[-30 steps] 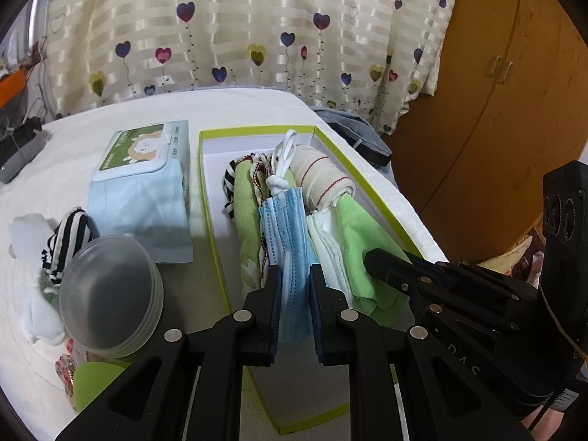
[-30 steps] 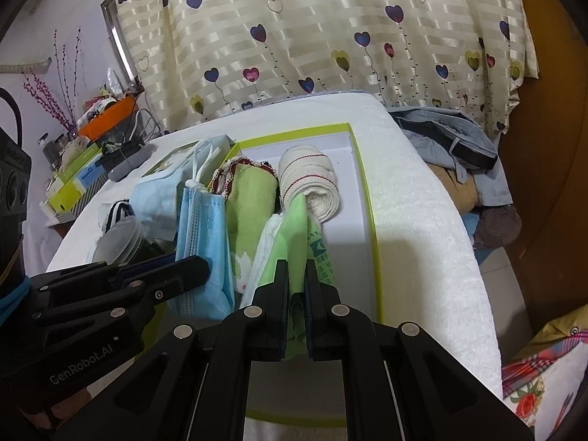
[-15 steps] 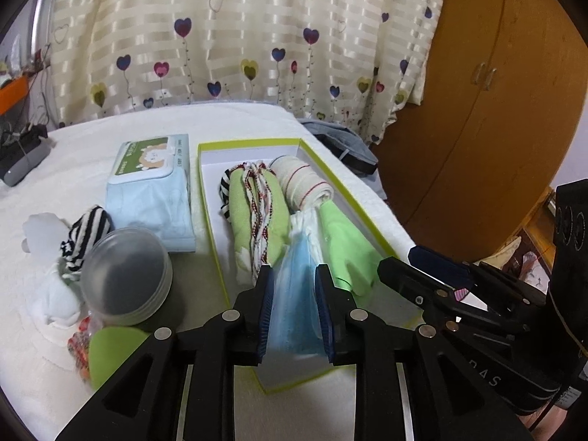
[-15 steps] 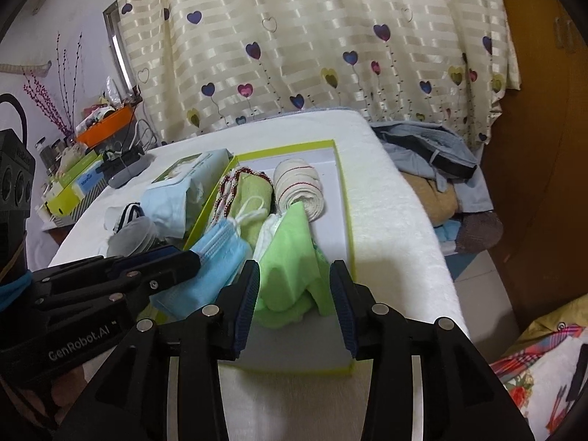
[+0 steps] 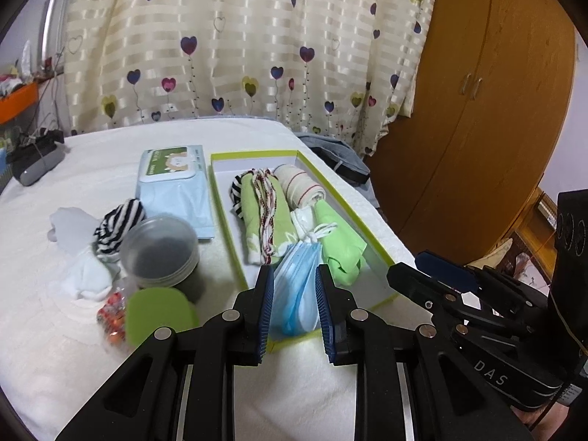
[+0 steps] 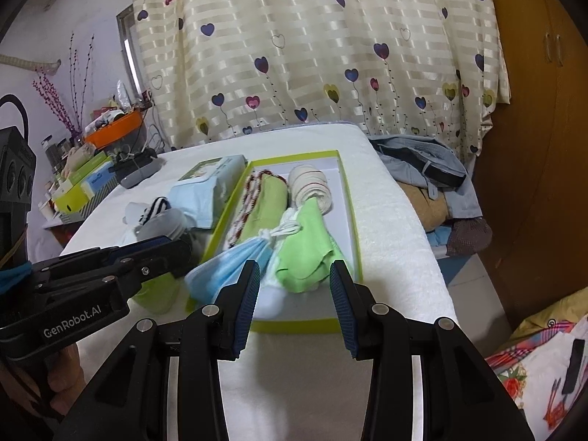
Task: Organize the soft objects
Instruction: 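Open both grippers to release the mask and cloth inside the box, then move both open grippers back toward the snack bag and white socks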
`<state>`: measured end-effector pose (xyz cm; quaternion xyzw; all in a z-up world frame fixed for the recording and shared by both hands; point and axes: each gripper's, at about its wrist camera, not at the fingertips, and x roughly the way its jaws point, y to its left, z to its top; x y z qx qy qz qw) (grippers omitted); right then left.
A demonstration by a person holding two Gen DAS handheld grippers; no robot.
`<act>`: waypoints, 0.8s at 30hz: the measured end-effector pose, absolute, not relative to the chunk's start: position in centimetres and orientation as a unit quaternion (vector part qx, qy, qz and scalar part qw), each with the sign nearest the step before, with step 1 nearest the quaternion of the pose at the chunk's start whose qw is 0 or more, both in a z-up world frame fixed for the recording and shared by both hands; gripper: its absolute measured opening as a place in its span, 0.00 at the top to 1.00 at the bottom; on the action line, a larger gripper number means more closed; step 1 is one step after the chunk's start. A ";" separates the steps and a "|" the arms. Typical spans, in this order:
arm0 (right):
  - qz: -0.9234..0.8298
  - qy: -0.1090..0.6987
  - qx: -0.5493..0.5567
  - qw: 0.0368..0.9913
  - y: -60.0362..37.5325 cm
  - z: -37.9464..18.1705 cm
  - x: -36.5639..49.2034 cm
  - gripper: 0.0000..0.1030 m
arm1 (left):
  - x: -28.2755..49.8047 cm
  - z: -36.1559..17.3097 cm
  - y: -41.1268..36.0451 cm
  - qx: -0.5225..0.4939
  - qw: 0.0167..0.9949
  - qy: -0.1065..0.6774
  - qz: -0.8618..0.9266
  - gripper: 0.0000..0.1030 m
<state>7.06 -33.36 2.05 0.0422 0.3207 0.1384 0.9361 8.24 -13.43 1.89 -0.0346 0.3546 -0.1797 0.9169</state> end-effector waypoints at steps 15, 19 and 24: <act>0.168 0.296 0.017 0.940 -29.9 3.6 3.7 0.60 | 4.7 3.1 -10.1 -0.048 0.926 0.333 -0.171 0.79; 0.175 0.290 0.011 0.941 -29.2 3.9 3.2 0.60 | 4.3 3.3 -9.1 -0.052 0.928 0.329 -0.165 0.78; 0.185 0.284 0.006 0.941 -28.2 4.3 2.9 0.60 | 4.0 3.4 -8.0 -0.055 0.931 0.326 -0.156 0.78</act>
